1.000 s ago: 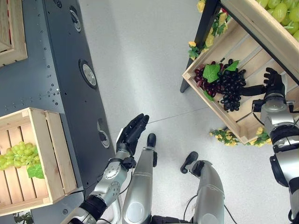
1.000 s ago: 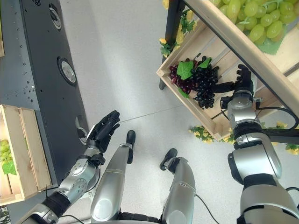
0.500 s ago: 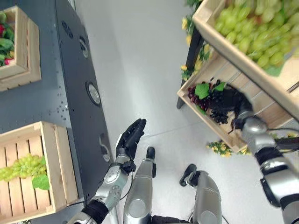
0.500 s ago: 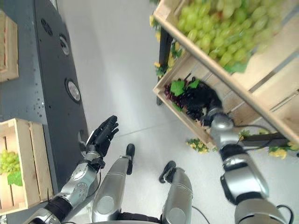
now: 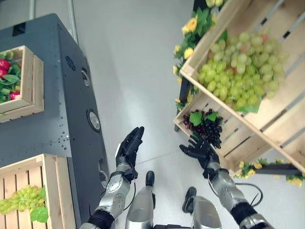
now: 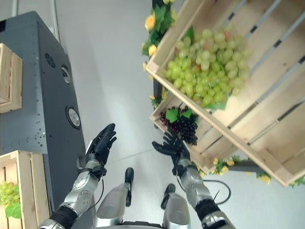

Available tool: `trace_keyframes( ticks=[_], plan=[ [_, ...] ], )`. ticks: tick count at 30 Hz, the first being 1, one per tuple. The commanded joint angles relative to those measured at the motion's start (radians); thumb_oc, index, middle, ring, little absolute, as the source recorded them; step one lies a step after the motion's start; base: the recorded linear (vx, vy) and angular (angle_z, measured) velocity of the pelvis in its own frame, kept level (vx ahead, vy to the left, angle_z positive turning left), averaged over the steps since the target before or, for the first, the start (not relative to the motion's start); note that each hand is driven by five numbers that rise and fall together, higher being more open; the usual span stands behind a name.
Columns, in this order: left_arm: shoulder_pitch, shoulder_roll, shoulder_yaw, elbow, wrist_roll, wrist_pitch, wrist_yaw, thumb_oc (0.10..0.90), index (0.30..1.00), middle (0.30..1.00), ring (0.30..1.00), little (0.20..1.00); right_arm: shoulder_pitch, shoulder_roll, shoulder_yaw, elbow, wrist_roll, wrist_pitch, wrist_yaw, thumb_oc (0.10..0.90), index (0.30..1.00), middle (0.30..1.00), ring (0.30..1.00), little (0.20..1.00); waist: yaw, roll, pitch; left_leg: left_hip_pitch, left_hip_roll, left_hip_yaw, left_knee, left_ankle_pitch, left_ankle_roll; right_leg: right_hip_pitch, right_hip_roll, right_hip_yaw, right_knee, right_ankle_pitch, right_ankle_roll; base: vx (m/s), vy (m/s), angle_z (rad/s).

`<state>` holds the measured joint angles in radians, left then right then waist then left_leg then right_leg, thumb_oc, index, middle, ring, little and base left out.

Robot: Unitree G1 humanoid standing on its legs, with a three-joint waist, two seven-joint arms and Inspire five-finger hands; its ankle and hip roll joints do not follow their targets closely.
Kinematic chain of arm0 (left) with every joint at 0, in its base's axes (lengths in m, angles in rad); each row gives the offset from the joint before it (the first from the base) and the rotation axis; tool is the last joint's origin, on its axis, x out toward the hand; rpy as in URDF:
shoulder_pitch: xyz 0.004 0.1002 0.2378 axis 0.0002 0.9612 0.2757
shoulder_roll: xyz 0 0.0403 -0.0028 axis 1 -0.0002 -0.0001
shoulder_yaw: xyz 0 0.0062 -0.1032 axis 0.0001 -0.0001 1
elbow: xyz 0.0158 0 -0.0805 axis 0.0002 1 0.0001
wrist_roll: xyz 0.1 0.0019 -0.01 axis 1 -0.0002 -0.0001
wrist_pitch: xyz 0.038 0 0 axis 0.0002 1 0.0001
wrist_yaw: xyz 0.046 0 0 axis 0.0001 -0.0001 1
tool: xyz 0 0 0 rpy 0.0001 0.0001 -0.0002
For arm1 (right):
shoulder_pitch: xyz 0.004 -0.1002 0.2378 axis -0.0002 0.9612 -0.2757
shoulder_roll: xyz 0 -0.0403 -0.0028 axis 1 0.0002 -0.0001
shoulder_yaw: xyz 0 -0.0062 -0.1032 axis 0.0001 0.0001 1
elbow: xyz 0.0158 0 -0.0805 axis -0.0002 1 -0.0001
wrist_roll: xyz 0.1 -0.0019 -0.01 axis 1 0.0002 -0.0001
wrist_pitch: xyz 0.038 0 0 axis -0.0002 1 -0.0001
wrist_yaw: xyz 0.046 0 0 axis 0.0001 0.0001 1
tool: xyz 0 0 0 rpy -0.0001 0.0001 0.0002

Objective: Pick up the fruits from the basket on one side to the basket on the other side

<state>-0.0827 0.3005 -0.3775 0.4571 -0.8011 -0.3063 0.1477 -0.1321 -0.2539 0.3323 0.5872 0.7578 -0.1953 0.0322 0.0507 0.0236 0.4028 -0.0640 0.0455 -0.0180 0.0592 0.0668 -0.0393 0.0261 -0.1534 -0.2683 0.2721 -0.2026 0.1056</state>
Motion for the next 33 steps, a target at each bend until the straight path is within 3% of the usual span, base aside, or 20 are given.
trace_keyframes(
  ticks=[1,3,6,9,13,15,17,18,19,20,21,25,33],
  plan=[
    [0.021,-0.001,-0.010,-0.005,0.083,-0.010,-0.059,0.800,0.900,0.900,0.900,0.900,0.021,0.016,0.025,-0.085,0.073,-0.100,0.074,0.800,0.900,0.900,0.900,0.900,-0.034,-0.013,-0.177,0.047,-0.070,-0.061,-0.036,-0.099,0.068,-0.007,0.099,0.161,-0.112,0.074,-0.092,0.06,-0.133,1.40],
    [0.016,-0.002,-0.009,0.013,0.088,-0.003,-0.067,0.800,0.900,0.900,0.900,0.900,0.037,0.019,0.022,-0.089,0.095,-0.084,0.088,0.800,0.900,0.900,0.900,0.900,-0.039,-0.015,-0.191,0.055,-0.077,-0.082,-0.039,-0.097,0.067,0.003,0.115,0.165,-0.112,0.065,-0.102,0.01,-0.099,1.13],
    [0.016,-0.010,0.016,0.033,0.070,-0.032,-0.050,0.800,0.900,0.900,0.900,0.900,0.031,0.025,0.029,-0.074,0.097,-0.035,0.121,0.800,0.900,0.900,0.900,0.900,-0.019,-0.014,-0.200,0.079,-0.072,-0.078,-0.046,-0.099,0.060,0.024,0.101,0.102,-0.114,0.058,-0.099,-0.04,-0.120,0.70],
    [0.031,-0.013,0.042,0.038,0.055,-0.045,-0.059,0.800,0.900,0.900,0.900,0.900,0.027,0.027,0.038,-0.048,0.044,-0.011,0.081,0.800,0.900,0.900,0.900,0.900,0.004,-0.011,-0.201,0.094,-0.063,-0.093,-0.065,-0.085,0.046,0.056,0.105,0.058,-0.130,0.047,-0.114,-0.04,-0.159,-0.25],
    [0.051,-0.019,0.053,0.033,0.065,-0.037,-0.073,0.800,0.900,0.900,0.900,0.900,0.018,0.030,0.069,-0.050,0.013,-0.008,0.018,0.800,0.900,0.900,0.900,0.900,0.034,-0.015,-0.207,0.082,-0.043,-0.099,-0.142,-0.007,0.004,0.100,0.123,0.021,-0.202,0.069,-0.123,-0.06,-0.149,0.30],
    [0.032,-0.023,0.049,0.048,0.086,-0.023,-0.100,0.800,0.900,0.900,0.900,0.900,0.024,0.026,0.075,-0.072,-0.016,-0.040,-0.059,0.800,0.900,0.900,0.900,0.900,0.026,-0.020,-0.210,0.045,-0.028,0.016,-0.104,-0.010,-0.010,0.100,0.118,-0.020,-0.206,0.071,-0.124,-0.06,-0.056,0.56],
    [0.006,-0.028,0.042,0.061,0.107,-0.007,-0.120,0.800,0.900,0.900,0.900,0.900,0.049,0.015,0.064,-0.107,-0.013,-0.046,-0.092,0.800,0.900,0.900,0.900,0.900,0.002,-0.034,-0.205,0.014,-0.004,0.165,0.013,-0.062,-0.018,0.100,0.090,-0.072,-0.183,0.058,-0.121,-0.03,0.024,1.26],
    [-0.020,-0.029,0.029,0.062,0.121,0.006,-0.142,0.800,0.900,0.900,0.900,0.900,0.069,-0.001,0.051,-0.129,0.001,-0.061,-0.105,0.800,0.900,0.900,0.900,0.900,-0.030,-0.044,-0.203,-0.002,0.051,0.323,0.151,-0.111,-0.016,0.097,0.057,-0.139,-0.167,0.053,-0.127,-0.04,0.058,1.28],
    [-0.024,-0.029,0.024,0.061,0.123,0.005,-0.143,0.800,0.900,0.900,0.900,0.900,0.070,-0.003,0.048,-0.128,0.000,-0.064,-0.103,0.800,0.900,0.900,0.900,0.900,-0.036,-0.043,-0.201,-0.002,0.061,0.341,0.163,-0.113,-0.019,0.097,0.052,-0.148,-0.162,0.051,-0.127,-0.02,0.182,1.41],
    [-0.034,-0.028,0.011,0.058,0.120,0.000,-0.129,0.800,0.900,0.900,0.900,0.900,0.063,-0.005,0.047,-0.111,-0.007,-0.087,-0.091,0.800,0.900,0.900,0.900,0.900,-0.049,-0.035,-0.200,0.032,0.062,0.369,0.100,-0.117,-0.011,0.090,0.036,-0.160,-0.147,0.053,-0.113,0.03,0.283,1.35],
    [-0.037,-0.028,0.001,0.059,0.120,-0.002,-0.104,0.800,0.900,0.900,0.900,0.900,0.057,0.001,0.050,-0.097,0.017,-0.105,-0.071,0.800,0.900,0.900,0.900,0.900,-0.055,-0.018,-0.208,0.070,0.050,0.376,-0.005,-0.093,-0.009,0.085,0.036,-0.163,-0.144,0.054,-0.099,0.06,0.339,1.48],
    [-0.017,-0.013,0.006,0.027,0.132,-0.026,-0.110,0.800,0.900,0.900,0.900,0.900,0.098,0.032,0.040,-0.116,0.054,-0.124,-0.052,0.800,0.900,0.900,0.900,0.900,-0.040,-0.001,-0.231,0.104,0.010,0.332,-0.114,-0.057,0.000,0.094,0.027,-0.179,-0.178,0.079,-0.059,0.08,0.190,0.70],
    [0.054,-0.008,0.012,-0.010,0.141,-0.056,-0.104,0.800,0.900,0.900,0.900,0.900,0.140,0.053,0.059,-0.135,-0.045,-0.133,-0.041,0.800,0.900,0.900,0.900,0.900,-0.018,0.008,-0.248,0.131,-0.030,0.322,-0.147,-0.084,0.039,0.094,-0.001,-0.197,-0.232,0.131,-0.023,0.08,0.167,0.10]
  ],
)
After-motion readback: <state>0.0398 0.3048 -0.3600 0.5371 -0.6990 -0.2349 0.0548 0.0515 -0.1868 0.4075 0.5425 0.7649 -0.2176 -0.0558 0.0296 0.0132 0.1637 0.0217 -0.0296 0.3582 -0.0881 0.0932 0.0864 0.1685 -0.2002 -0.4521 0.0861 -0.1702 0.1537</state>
